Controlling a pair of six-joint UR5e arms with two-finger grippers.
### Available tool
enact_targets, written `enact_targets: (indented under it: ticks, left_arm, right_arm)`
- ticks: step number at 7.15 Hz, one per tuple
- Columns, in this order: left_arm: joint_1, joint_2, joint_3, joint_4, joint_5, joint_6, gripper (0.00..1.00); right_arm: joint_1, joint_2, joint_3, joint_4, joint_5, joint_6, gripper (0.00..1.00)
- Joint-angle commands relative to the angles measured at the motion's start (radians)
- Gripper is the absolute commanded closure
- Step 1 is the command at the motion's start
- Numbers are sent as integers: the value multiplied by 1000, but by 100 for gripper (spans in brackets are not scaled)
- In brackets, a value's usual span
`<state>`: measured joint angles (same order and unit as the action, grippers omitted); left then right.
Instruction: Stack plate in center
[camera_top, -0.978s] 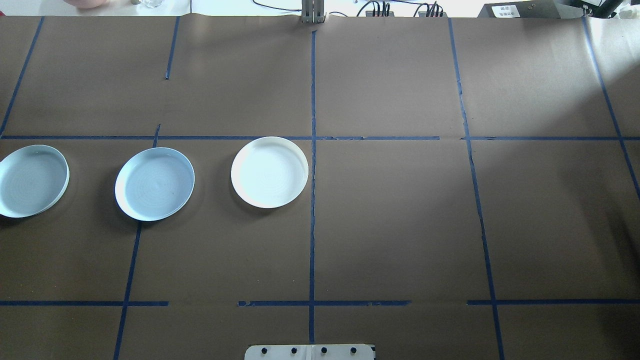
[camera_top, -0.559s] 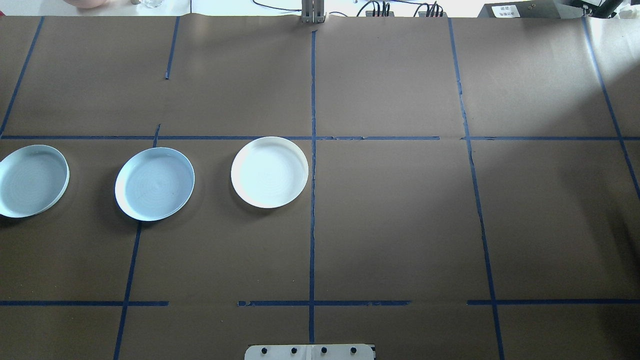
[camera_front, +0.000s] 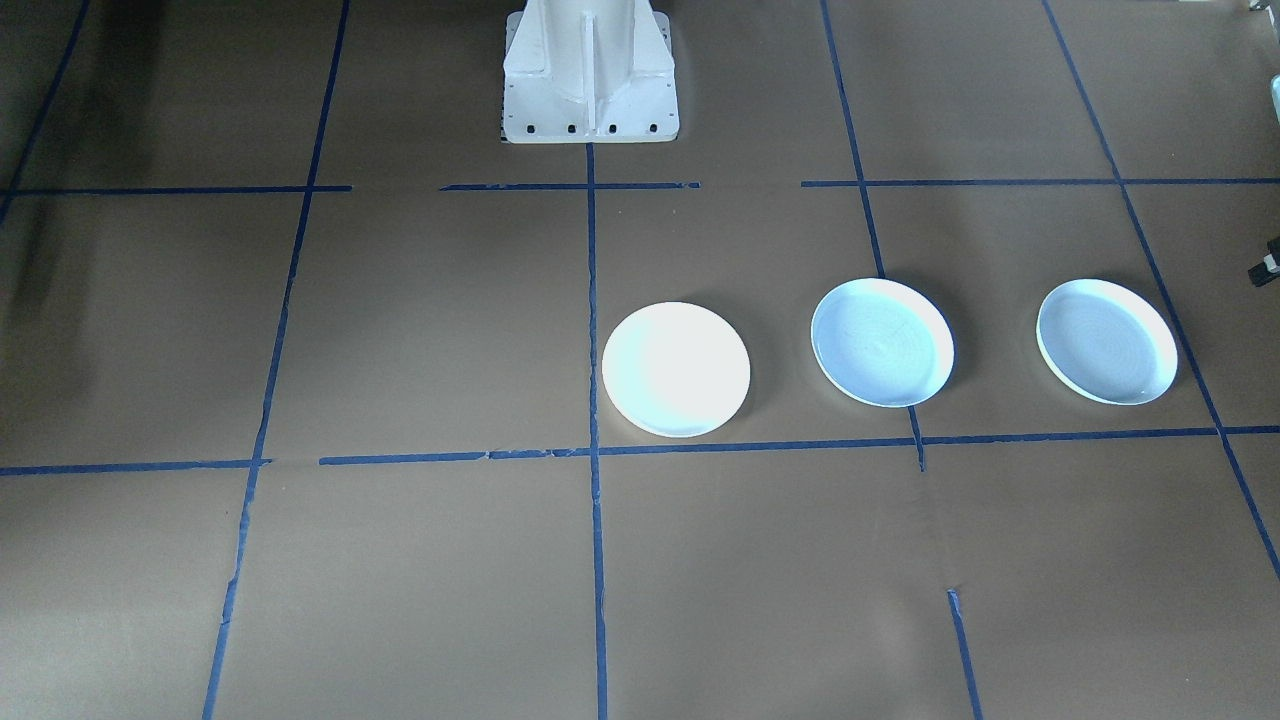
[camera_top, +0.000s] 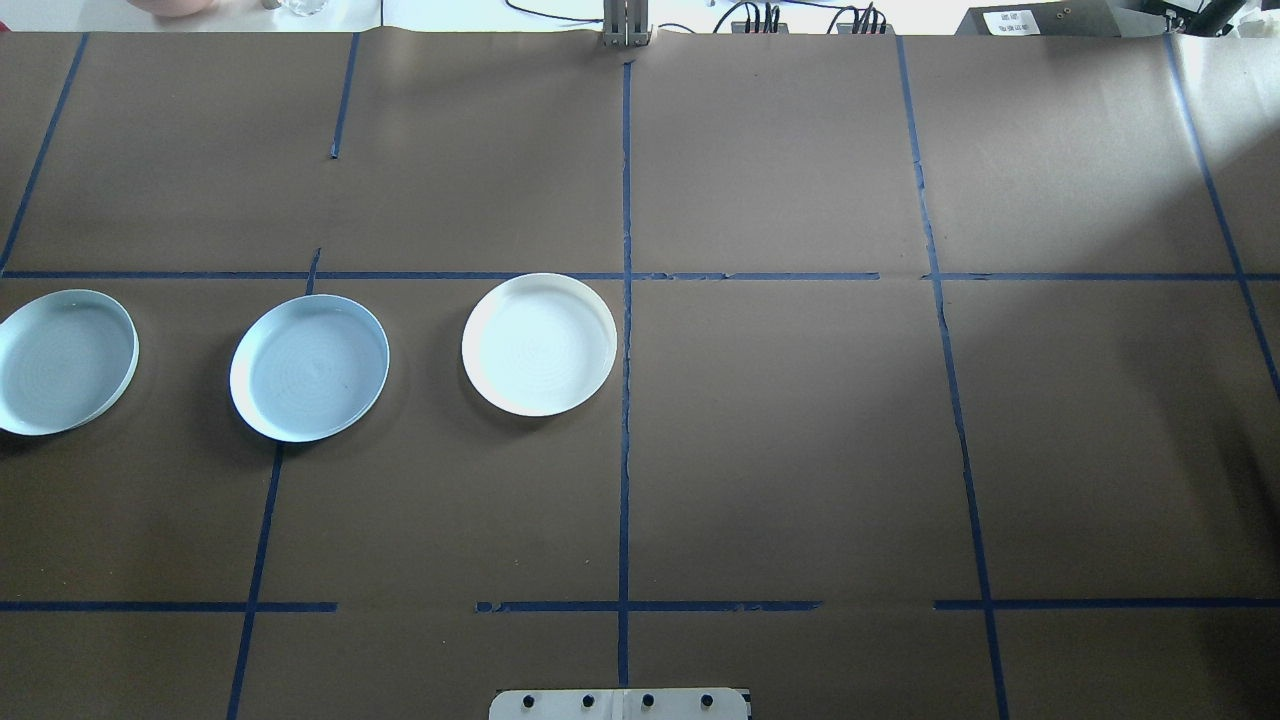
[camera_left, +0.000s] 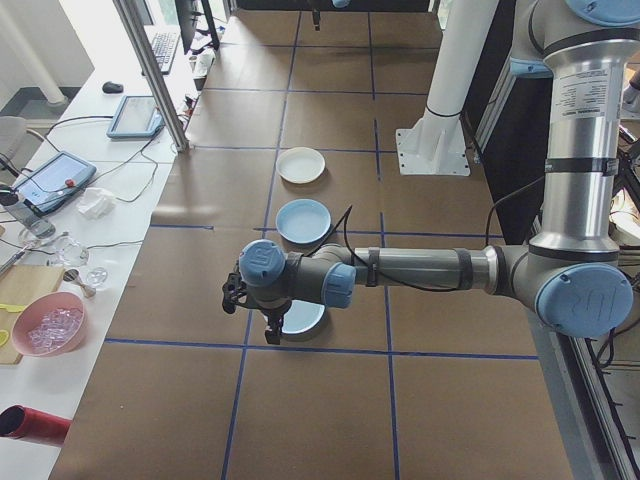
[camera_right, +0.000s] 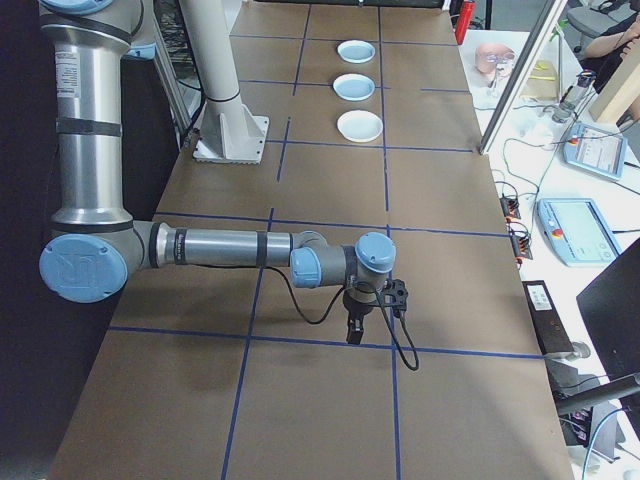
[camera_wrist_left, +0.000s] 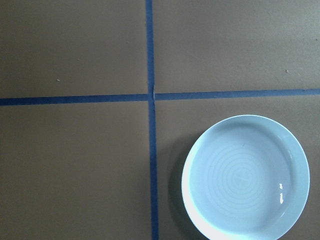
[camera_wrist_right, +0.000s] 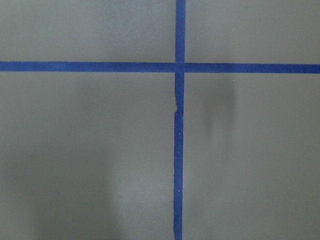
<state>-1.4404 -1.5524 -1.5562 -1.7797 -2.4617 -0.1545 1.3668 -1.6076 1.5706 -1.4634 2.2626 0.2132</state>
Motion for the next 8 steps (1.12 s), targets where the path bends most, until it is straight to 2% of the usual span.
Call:
enact_targets:
  ticks: [1,2,3,5,6,8]
  left_arm:
    - [87,-18,132,-210,1,-77,0]
    - [136,-26,195,-315,7,-133,0]
    - [153,-61,264,-357,27,-140,0]
    - [179,-127,354,-381,32,-172,0]
    - [181,-138,384,-427,32,-178,0]
    - [183,-129,389,-428,32,-178,8]
  right_arm:
    - [0,0,0,0,0,0,0]
    - [0,0,-1,0,0,0,0]
    - [0,0,0,0,0,0,0]
    - [0,0,-1,0,0,0,0]
    - [0,0,-1,0,0,0,0]
    - [0,0,-1,0,0,0,0]
